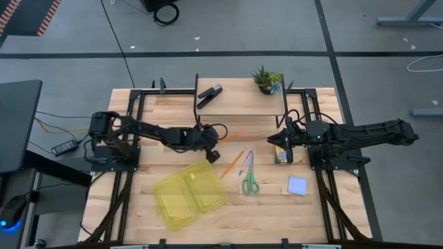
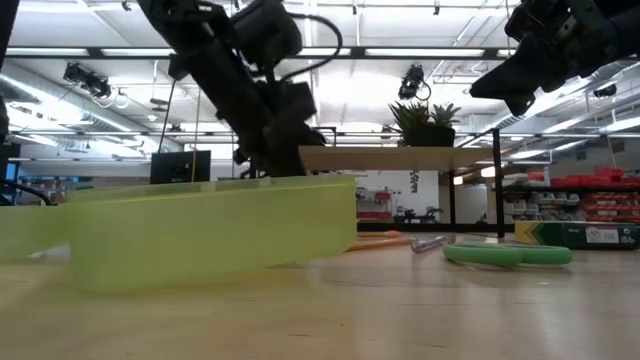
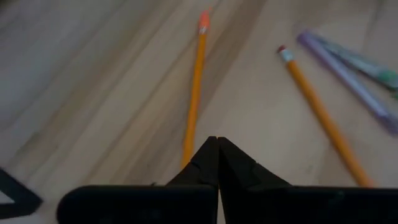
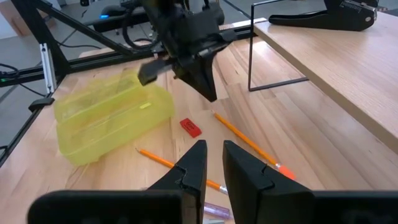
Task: Pack school essentials
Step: Put the left orange pencil into the supply box
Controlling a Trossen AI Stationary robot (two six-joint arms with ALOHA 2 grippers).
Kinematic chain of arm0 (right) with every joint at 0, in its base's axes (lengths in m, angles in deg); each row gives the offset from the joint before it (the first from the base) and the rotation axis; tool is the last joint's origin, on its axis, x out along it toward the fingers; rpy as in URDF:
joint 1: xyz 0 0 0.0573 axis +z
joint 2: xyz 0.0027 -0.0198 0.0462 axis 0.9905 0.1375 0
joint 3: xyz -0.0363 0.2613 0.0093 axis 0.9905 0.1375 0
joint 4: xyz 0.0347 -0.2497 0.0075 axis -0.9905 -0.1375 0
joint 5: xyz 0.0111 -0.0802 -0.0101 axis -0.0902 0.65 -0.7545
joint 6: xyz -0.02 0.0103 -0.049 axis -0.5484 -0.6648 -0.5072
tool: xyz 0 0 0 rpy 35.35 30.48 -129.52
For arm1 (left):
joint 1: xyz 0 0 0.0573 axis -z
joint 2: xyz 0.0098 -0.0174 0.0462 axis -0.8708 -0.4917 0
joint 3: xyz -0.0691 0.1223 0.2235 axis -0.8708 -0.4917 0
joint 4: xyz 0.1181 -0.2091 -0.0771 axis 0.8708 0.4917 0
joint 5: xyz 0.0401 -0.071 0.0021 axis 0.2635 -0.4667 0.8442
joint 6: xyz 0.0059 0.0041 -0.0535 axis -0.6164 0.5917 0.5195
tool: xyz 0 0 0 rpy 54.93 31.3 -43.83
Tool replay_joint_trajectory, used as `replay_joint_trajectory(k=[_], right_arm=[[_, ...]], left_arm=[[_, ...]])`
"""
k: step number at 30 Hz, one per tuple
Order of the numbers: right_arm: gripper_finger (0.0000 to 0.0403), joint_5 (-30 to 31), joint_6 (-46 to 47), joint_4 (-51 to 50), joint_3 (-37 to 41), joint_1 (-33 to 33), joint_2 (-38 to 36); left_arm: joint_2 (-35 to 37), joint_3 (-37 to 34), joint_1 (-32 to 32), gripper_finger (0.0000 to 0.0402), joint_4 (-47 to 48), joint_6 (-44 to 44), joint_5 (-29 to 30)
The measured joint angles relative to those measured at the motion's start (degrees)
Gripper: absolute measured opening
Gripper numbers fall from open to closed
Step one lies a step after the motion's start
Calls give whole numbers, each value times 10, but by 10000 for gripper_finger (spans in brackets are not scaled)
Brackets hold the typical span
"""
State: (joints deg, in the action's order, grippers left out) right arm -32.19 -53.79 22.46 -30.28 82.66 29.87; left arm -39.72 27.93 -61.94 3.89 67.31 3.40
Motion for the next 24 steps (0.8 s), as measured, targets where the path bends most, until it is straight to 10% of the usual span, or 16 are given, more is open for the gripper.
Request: replay_joint_trajectory(k=[24], right_arm=[[60, 0, 0, 2, 0, 0, 0]], left_arm=[[-76, 1, -29, 179, -105, -39, 16]])
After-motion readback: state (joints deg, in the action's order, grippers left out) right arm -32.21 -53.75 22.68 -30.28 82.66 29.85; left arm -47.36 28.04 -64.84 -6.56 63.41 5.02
